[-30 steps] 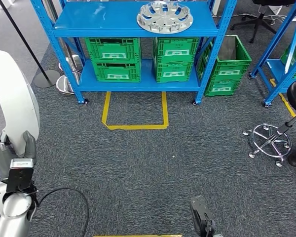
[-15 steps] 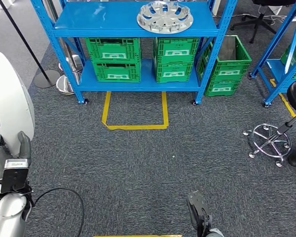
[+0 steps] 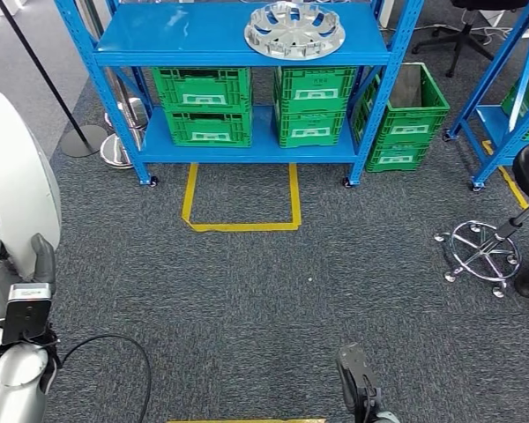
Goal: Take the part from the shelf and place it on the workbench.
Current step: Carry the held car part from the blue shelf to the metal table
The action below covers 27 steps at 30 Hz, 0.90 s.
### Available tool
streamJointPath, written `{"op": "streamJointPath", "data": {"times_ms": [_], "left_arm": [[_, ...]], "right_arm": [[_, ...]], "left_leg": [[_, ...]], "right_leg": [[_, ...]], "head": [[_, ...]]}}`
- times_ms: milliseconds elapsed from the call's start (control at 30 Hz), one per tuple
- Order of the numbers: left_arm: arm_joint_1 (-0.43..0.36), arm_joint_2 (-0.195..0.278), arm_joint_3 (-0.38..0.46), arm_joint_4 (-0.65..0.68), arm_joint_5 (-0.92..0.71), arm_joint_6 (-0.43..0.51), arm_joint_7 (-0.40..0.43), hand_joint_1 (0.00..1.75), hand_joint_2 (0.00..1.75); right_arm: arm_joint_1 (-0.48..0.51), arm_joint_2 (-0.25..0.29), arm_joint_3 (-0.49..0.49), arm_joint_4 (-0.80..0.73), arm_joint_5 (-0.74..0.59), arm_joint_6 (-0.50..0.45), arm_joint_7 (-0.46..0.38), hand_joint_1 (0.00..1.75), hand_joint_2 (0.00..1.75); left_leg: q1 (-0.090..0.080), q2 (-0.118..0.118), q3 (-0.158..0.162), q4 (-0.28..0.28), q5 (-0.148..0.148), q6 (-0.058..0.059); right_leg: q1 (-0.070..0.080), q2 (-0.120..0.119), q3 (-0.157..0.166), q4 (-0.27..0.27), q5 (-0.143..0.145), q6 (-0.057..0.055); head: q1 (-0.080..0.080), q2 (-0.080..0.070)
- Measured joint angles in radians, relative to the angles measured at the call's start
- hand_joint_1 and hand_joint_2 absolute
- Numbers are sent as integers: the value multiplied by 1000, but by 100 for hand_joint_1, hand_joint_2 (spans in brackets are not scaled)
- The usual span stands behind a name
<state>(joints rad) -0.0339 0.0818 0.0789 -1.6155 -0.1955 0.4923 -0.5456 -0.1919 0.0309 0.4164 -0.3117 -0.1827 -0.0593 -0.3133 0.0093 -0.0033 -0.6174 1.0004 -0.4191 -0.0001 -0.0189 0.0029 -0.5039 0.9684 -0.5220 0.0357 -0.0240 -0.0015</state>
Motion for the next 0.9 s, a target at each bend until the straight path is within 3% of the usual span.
{"op": "streamJointPath", "data": {"times_ms": [900], "left_arm": [[-1,-22,-11,0,-16,6,-2,175,175]], "right_arm": [[25,0,-20,22,24,-17,12,0,0]], "left_leg": [[0,0,0,0,0,0]], "right_leg": [[0,0,-1,0,0,0]], "head": [[0,0]]}}
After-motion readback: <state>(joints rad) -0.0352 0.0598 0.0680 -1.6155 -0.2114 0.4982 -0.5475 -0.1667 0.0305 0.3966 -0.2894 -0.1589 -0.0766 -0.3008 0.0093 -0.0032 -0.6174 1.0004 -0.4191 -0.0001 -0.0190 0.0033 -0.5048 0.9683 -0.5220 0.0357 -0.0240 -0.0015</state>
